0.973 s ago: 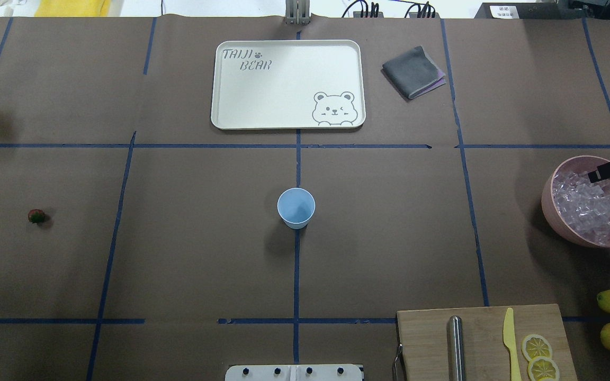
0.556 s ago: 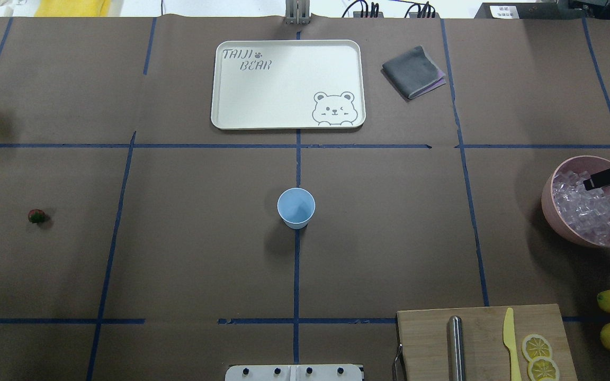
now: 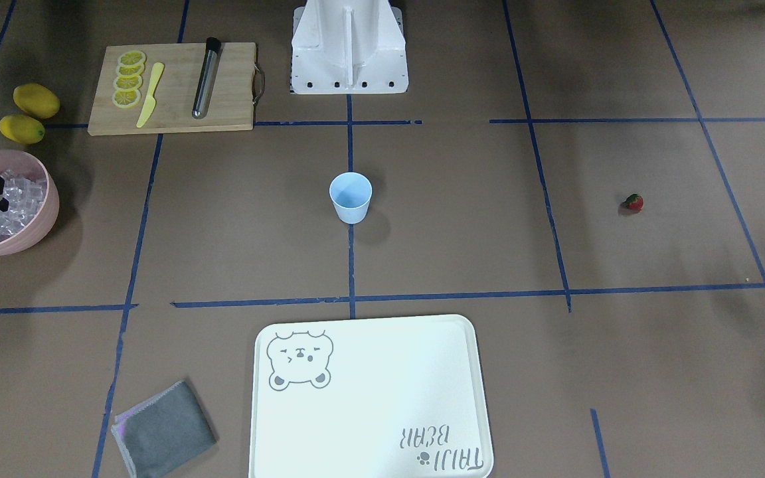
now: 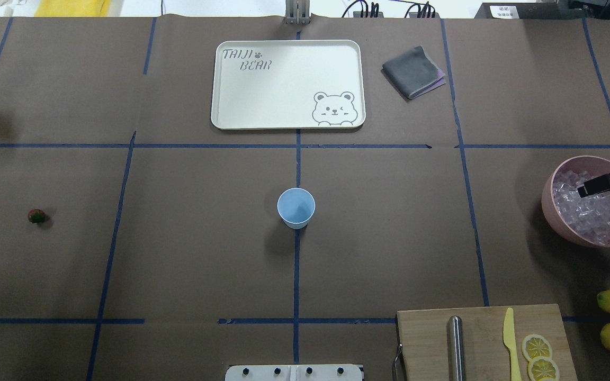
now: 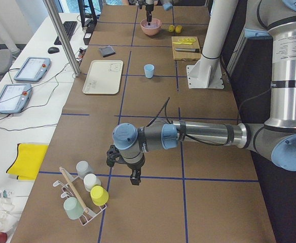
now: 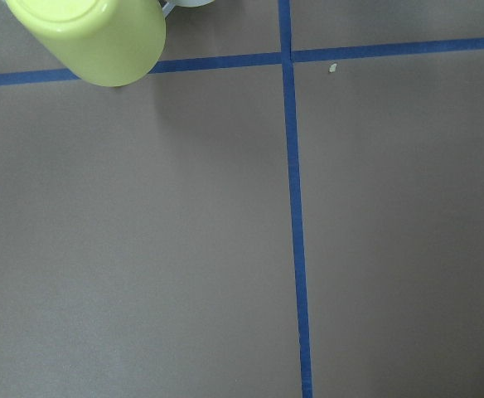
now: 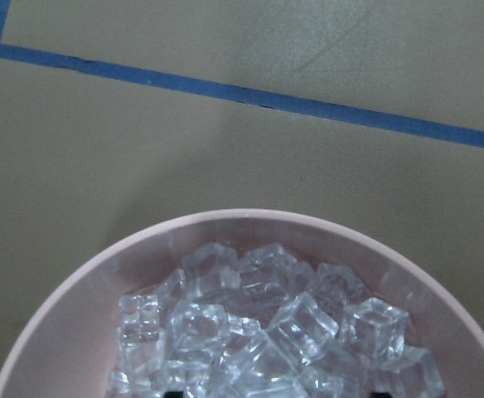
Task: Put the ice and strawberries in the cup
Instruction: 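Lower the right gripper into the pink bowl and grasp ice cubes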
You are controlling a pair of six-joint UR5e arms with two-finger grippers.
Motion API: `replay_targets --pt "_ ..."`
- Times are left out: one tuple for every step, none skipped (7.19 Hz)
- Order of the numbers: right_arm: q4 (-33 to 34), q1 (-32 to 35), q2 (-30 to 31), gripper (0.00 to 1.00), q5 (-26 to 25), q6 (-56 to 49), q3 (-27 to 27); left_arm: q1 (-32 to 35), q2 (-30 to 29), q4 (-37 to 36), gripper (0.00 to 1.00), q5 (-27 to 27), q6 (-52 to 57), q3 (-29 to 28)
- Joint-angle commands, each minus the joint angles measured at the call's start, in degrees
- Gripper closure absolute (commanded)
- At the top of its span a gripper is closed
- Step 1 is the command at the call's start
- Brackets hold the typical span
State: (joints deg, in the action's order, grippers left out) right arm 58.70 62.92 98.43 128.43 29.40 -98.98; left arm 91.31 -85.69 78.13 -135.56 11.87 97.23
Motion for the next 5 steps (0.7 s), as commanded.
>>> replay_targets --pt "0.1 -0.1 -0.3 0.44 0.2 0.0 0.2 -0.1 0.0 0.0 0.0 0.0 0.0 -0.3" --pt "0.0 -0.1 -0.3 0.66 0.2 0.0 0.2 -0.1 0.0 0.0 0.0 -0.1 0.0 -0.3" --pt "0.0 -0.1 -0.3 0.82 0.2 0.0 0.0 -0.1 0.0 0.0 0.0 -0.1 0.0 -0.3" --pt "0.0 0.1 0.1 0.9 0.3 -0.2 -0.2 -0.1 0.0 0.1 0.0 0.0 0.0 -0.3" --pt "0.0 0.3 0.2 0.93 0.5 -0.7 -0.2 -0.1 0.0 0.0 0.0 0.0 0.0 -0.3"
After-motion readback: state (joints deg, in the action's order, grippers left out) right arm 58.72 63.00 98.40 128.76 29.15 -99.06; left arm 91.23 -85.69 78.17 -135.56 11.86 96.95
